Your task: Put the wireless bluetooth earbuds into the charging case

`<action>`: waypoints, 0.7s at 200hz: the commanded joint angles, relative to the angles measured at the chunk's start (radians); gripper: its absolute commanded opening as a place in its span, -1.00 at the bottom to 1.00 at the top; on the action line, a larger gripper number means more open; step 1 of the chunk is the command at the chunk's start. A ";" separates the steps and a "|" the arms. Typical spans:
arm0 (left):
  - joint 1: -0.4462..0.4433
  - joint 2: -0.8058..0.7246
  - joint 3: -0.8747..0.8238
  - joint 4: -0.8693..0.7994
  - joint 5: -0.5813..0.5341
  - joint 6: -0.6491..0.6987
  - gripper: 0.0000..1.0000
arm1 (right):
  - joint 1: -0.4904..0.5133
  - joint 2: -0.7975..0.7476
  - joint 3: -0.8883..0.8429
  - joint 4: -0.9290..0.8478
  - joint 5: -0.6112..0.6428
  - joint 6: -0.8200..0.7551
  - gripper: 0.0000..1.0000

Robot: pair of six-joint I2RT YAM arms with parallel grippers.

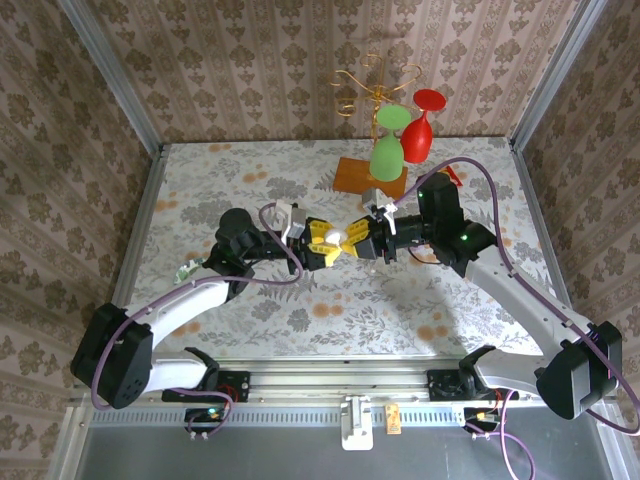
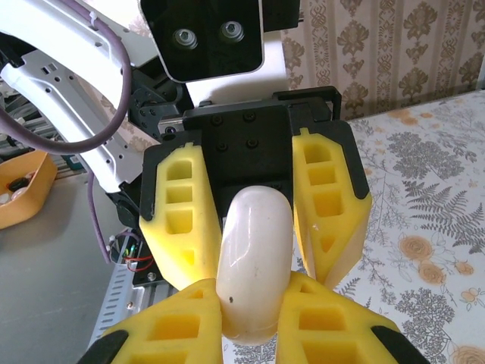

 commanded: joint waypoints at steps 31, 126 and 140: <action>-0.005 0.019 0.033 0.033 0.037 -0.023 -0.20 | 0.000 0.000 0.030 -0.061 -0.009 -0.055 -0.80; -0.013 0.018 0.013 0.010 0.046 0.079 -0.74 | 0.000 -0.006 0.015 0.050 0.050 0.079 -0.16; -0.017 0.010 0.007 0.005 0.048 0.107 -0.77 | 0.000 -0.004 0.012 0.073 0.093 0.106 -0.12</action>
